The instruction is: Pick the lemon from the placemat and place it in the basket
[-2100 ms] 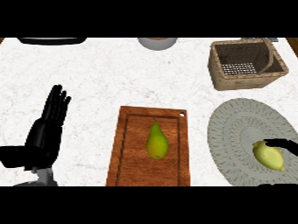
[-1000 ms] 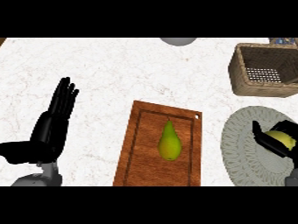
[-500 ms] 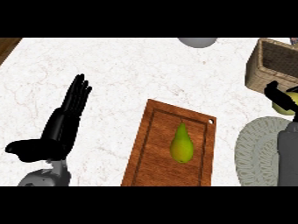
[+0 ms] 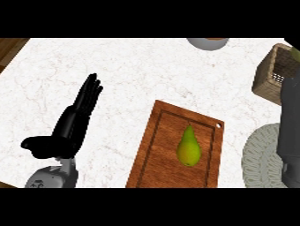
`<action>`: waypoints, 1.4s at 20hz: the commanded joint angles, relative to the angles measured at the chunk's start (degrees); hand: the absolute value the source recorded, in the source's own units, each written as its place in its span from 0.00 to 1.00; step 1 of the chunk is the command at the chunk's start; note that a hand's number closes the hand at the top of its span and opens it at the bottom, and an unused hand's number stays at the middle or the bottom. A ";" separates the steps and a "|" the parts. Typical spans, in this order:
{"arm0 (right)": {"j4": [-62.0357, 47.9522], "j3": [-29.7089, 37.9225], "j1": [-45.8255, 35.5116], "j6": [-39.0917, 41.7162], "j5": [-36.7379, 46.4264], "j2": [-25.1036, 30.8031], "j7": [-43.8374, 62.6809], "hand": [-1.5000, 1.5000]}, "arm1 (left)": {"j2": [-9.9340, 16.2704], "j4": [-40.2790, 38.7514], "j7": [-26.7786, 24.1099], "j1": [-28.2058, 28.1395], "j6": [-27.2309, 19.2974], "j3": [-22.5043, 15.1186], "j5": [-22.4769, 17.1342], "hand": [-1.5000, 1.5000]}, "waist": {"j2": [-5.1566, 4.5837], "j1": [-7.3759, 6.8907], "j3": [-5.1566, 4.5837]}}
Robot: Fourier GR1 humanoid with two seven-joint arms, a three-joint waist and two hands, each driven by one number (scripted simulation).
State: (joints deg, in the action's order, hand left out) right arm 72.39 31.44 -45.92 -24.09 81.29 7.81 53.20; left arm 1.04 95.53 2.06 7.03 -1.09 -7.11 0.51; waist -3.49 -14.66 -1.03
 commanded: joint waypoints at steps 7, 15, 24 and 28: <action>-11.49 2.40 -18.43 6.25 21.12 1.66 21.29 1.00 | -0.94 -1.63 0.75 1.54 -1.05 0.43 0.08 0.50 | 0.42 1.90 0.22; -20.21 5.17 -26.44 15.27 35.48 0.04 30.64 1.00 | -0.87 -2.10 1.03 2.13 -3.17 1.58 1.39 0.50 | 1.02 4.77 0.54; -22.44 12.03 -32.92 15.32 46.23 -4.03 32.01 1.00 | 0.23 -1.92 0.58 0.85 -3.26 3.71 0.26 0.50 | 1.46 7.26 0.75; -22.42 15.72 -33.13 16.46 50.35 -7.47 32.02 1.00 | -0.77 -1.28 -0.44 -1.55 -4.11 3.29 0.47 0.50 | 1.86 8.33 0.80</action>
State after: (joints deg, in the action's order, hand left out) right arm 50.92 44.73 -76.81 -10.13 127.87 2.90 71.40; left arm 0.62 94.02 2.26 6.76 -4.75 -4.05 1.06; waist -1.88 -7.20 -0.27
